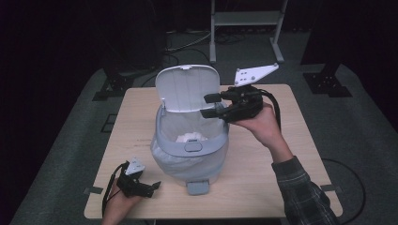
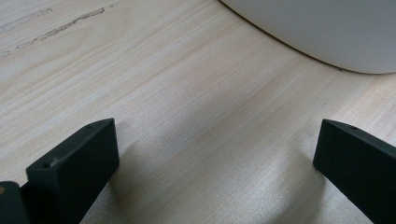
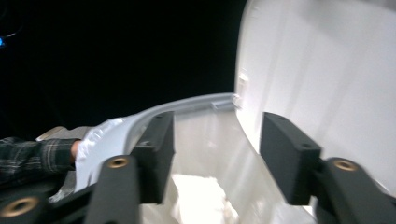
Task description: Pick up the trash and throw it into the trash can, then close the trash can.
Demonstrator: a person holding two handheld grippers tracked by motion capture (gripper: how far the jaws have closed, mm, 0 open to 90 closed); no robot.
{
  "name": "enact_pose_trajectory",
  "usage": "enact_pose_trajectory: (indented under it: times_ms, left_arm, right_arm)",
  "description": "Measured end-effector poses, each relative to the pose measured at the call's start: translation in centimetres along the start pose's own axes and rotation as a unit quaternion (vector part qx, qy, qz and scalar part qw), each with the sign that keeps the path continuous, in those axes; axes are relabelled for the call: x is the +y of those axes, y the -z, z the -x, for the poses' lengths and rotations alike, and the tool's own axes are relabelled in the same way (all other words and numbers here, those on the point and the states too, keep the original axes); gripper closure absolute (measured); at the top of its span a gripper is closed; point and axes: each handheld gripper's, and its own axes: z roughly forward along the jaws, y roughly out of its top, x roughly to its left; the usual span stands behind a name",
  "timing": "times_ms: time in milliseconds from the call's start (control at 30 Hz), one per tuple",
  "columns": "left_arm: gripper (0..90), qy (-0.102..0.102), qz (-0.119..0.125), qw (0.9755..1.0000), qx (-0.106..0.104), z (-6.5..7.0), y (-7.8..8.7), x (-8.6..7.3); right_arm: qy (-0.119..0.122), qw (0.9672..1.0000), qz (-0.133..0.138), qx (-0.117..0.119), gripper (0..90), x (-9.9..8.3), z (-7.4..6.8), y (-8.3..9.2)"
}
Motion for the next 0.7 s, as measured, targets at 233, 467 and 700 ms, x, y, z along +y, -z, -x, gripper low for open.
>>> enact_pose_trajectory:
  times_ms: [233, 467, 700]
  left_arm:
    - [0.0, 0.0, 0.0, 1.0, 0.0, 0.0, 0.0, 0.0]
    - [0.0, 0.0, 0.0, 1.0, 0.0, 0.0, 0.0, 0.0]
    - [0.0, 0.001, 0.0, 1.0, 0.001, 0.0, 0.0, 0.0]
  right_arm:
    - [-0.029, 0.9984, 0.005, -0.049, 60.7, -1.4, 1.6, 3.0]
    - [-0.038, 0.9923, 0.019, -0.116, 82.8, -2.1, 2.9, 4.6]
    - [-0.047, 0.9896, 0.027, -0.133, 90.0, -2.3, 4.3, 4.5]
